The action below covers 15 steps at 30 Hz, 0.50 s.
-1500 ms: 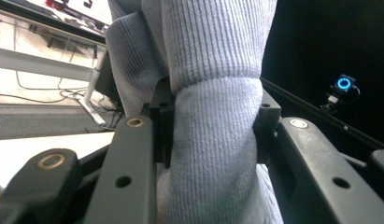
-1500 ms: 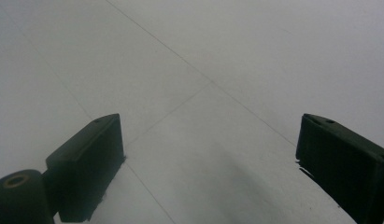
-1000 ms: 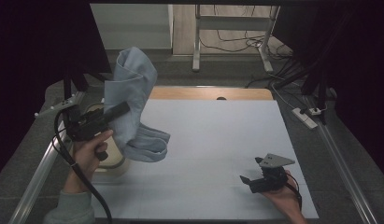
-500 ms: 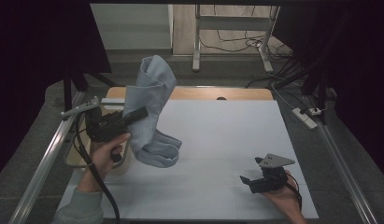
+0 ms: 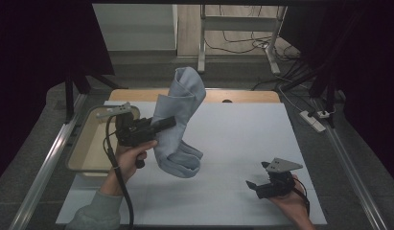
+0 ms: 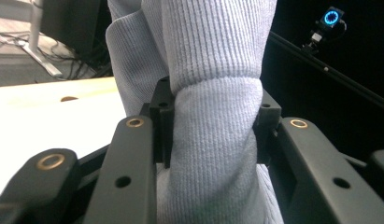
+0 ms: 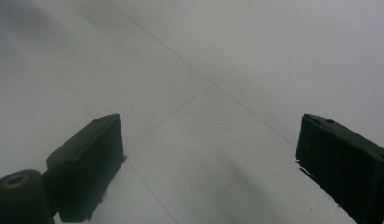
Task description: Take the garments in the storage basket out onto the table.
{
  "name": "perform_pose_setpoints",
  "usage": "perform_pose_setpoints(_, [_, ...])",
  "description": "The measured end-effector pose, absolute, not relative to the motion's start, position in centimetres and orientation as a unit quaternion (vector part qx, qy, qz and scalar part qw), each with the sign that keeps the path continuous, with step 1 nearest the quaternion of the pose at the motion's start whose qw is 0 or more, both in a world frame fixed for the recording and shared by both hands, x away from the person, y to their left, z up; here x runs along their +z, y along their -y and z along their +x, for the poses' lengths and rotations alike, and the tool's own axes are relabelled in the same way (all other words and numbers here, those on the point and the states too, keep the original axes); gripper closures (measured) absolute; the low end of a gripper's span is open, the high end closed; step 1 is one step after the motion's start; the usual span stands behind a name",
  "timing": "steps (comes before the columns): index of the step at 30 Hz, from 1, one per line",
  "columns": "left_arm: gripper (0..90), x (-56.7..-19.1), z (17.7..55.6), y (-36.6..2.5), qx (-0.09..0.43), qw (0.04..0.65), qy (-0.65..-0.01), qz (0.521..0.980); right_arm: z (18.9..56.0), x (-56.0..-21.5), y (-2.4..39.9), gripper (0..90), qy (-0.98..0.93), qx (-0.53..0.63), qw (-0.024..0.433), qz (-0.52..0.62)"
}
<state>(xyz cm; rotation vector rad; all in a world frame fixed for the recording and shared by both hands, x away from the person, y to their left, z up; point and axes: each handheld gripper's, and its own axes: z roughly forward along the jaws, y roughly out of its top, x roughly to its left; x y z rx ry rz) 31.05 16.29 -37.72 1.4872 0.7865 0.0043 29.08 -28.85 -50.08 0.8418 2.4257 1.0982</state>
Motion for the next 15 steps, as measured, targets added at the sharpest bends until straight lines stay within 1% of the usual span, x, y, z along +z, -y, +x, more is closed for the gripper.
perform_pose_setpoints(5, [62.5,-38.3,31.4,-14.8,-0.007,0.657,-0.344,0.671,29.1,-50.1,28.9,7.1,-0.854,0.389,0.174,0.297])
perform_pose_setpoints(11, [62.4,-40.3,32.4,-12.7,-0.019,0.629,-0.353,0.692,29.0,-50.1,29.0,7.1,-0.853,0.393,0.175,0.297])
perform_pose_setpoints(15, [62.4,-42.7,33.7,-11.0,-0.025,0.589,-0.371,0.717,29.0,-50.1,29.0,7.1,-0.853,0.392,0.175,0.297])
